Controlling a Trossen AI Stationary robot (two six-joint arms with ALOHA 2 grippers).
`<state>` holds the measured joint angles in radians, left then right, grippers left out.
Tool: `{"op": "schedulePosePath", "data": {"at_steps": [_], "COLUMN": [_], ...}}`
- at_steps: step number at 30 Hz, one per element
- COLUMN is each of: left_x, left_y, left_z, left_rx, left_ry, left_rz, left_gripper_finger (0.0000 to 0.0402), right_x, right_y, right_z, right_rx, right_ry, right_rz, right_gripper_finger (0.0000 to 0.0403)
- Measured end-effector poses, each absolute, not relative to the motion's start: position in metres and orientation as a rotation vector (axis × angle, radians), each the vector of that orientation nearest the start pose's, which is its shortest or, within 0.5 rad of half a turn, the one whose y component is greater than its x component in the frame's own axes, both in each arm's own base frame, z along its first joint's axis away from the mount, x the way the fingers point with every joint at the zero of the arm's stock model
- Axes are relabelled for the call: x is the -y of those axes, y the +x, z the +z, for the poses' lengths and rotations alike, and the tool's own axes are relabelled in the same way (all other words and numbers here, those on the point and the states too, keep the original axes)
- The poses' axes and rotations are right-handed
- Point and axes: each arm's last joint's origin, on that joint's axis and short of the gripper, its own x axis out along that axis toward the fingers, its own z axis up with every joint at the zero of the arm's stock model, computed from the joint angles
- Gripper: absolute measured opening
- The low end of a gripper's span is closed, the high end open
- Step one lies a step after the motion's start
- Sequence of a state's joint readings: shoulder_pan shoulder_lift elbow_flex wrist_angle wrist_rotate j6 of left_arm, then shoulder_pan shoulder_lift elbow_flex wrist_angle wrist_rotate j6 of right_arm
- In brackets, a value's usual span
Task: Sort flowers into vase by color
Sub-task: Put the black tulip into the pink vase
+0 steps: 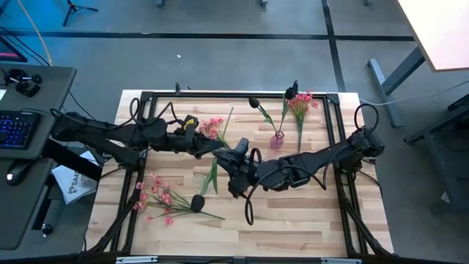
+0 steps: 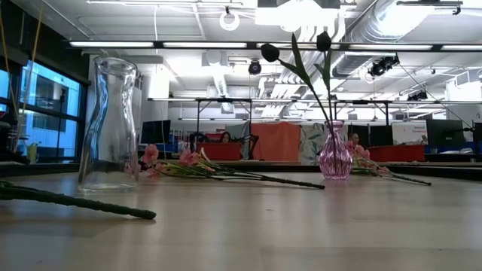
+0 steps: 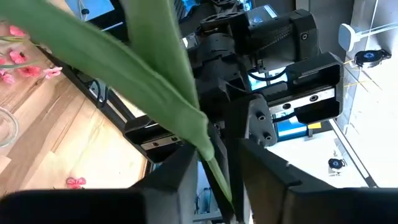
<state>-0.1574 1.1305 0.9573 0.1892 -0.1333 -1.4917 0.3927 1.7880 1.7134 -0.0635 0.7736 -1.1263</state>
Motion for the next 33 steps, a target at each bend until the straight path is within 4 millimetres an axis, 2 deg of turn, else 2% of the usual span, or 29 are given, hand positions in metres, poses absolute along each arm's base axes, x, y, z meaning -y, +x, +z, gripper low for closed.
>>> {"op": "schedulePosePath", "data": {"at_steps": [7,15,23,28,33], "left_x": [0.036,0.036,0.029,0.016,0.001], "left_y": [0.253,0.252,0.243,0.225,0.191], "left_z": [0.36,0.361,0.367,0.374,0.384], "left_rx": [-0.005,-0.002,0.021,0.022,0.049], "left_ry": [-1.469,-1.401,-1.317,-1.25,-1.151], "left_rz": [-0.025,-0.026,-0.024,0.015,0.082], "left_gripper_finger": [0.0001,0.001,0.0066,0.0097,0.0109], "right_x": [-0.14,-0.144,-0.146,-0.144,-0.139], "right_y": [0.389,0.388,0.386,0.382,0.372], "right_z": [0.391,0.392,0.394,0.4,0.412], "right_rx": [-0.309,-0.288,-0.297,-0.297,-0.273], "right_ry": [-1.132,-1.086,-1.101,-1.088,-0.976], "right_rz": [-0.282,-0.292,-0.327,-0.354,-0.419], "right_gripper_finger": [0.001,0.0004,0.0003,0.0002,0.0001]}}
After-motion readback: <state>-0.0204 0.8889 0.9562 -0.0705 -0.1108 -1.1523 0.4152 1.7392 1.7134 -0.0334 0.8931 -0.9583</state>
